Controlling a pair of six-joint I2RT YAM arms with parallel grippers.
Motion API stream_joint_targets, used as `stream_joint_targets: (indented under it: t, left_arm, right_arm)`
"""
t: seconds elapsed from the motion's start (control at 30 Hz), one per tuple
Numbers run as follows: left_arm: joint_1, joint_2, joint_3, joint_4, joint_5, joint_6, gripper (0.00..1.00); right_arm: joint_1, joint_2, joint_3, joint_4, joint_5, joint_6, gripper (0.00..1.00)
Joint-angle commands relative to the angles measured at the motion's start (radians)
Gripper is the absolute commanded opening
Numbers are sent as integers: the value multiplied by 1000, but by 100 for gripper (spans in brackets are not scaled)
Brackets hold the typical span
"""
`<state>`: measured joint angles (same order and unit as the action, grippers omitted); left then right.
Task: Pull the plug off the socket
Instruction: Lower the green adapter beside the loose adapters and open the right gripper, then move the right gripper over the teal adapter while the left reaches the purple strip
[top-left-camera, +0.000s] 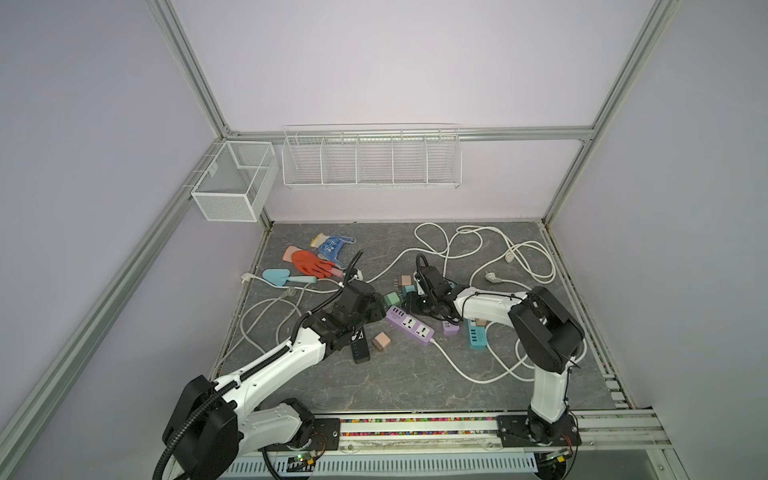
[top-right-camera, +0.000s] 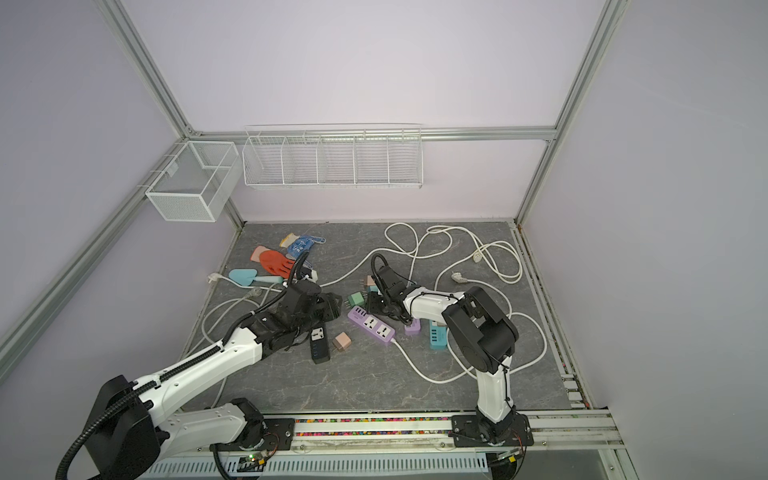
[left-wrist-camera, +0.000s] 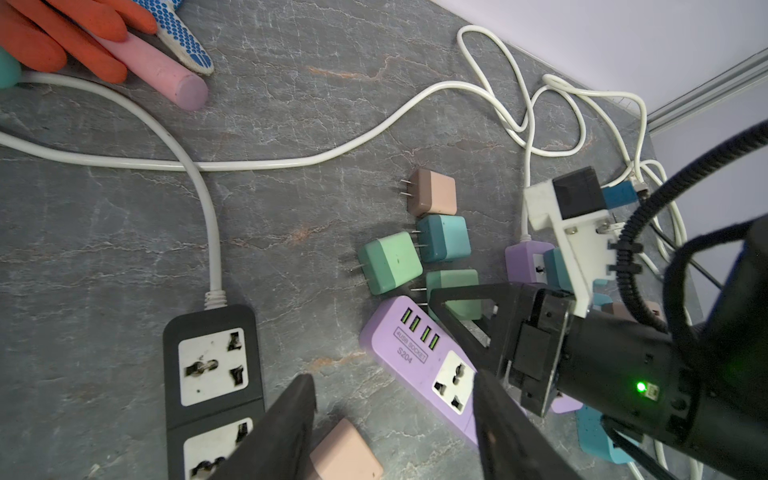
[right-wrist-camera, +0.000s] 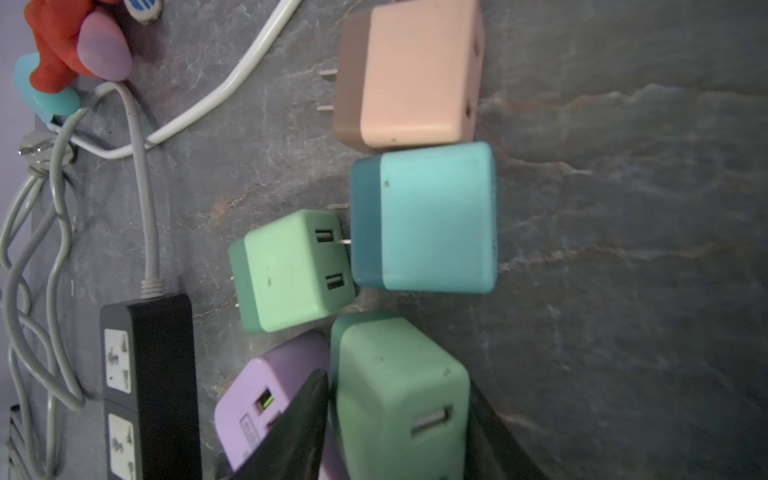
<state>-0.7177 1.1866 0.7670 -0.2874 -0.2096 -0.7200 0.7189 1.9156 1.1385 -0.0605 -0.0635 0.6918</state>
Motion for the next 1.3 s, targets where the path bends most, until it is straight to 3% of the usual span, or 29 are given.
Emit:
stream_joint_targets:
  t: [0.0,0.2,0.57,0.97,1.17,1.27]
  left_arm:
    - [8,-17,16,-7,-8,1,62]
    - [8,-27,20,-3,-7,0,64]
    - [8,35,71,39,74,-10,68]
    - [8,270,188,163,289,-43,69]
    - [0,462,291,205,433,-81,65]
    - [-20,545,347,215,452,-89,63]
  right_arm:
    - [5,-73,-25,-34,36,-7,59]
    - [2,-143,-46,-72,62,-32,70]
    - [-36,-315,-64,-182,99,-106,81]
    - [-167,-485,-62,-379,152,-240,88]
    - [-221,-448,-3,-464,147,-292,91]
    - [-231,-412,20,-491,152,-288,91]
